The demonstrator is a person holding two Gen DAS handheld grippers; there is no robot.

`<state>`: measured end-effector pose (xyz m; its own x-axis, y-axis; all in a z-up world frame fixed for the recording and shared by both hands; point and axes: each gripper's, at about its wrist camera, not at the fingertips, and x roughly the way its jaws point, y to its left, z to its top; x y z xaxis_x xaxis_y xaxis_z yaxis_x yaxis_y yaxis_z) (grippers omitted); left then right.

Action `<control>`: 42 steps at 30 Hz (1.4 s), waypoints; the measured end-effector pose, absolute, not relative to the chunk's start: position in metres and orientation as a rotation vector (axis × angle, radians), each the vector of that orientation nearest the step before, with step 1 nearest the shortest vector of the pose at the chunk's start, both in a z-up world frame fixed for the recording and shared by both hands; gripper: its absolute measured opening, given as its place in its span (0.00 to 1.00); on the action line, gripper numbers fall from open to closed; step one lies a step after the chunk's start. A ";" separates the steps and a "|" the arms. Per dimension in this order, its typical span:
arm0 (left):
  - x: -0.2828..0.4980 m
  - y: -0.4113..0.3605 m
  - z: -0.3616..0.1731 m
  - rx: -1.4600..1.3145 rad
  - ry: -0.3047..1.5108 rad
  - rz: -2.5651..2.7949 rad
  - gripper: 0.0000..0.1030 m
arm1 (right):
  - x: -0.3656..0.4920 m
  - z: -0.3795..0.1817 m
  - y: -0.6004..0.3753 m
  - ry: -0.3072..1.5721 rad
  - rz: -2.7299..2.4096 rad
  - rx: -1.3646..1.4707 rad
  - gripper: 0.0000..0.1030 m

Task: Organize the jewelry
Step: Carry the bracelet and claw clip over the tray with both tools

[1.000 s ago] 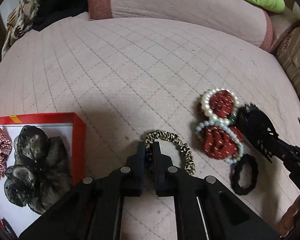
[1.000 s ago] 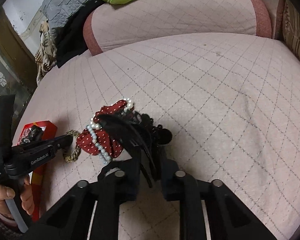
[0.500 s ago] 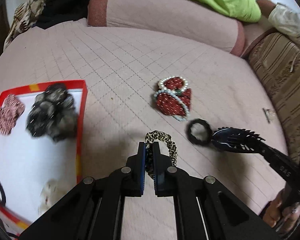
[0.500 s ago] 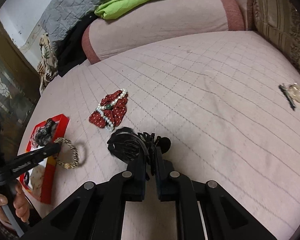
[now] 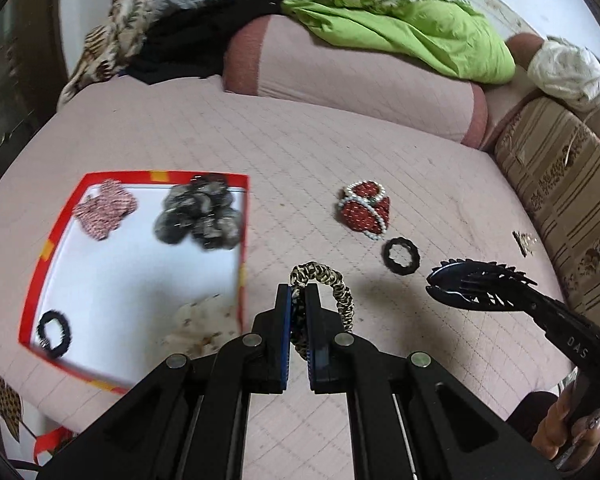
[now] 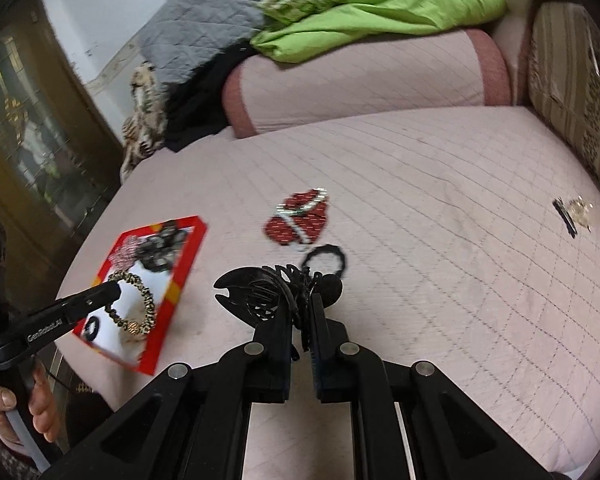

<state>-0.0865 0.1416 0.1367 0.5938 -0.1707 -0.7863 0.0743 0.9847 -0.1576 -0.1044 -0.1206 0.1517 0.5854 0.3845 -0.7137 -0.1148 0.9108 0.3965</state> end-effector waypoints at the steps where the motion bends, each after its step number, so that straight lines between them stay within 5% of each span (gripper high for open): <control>1: -0.090 0.147 0.139 -0.120 0.921 -0.134 0.06 | -0.106 0.155 -0.115 0.898 0.308 0.318 0.08; 21: -0.098 0.314 0.144 -0.264 0.876 0.167 0.06 | -0.097 0.190 0.028 0.922 0.567 0.191 0.08; 42: -0.029 0.377 0.082 -0.260 1.022 0.191 0.06 | -0.075 0.121 0.153 1.145 0.723 0.195 0.08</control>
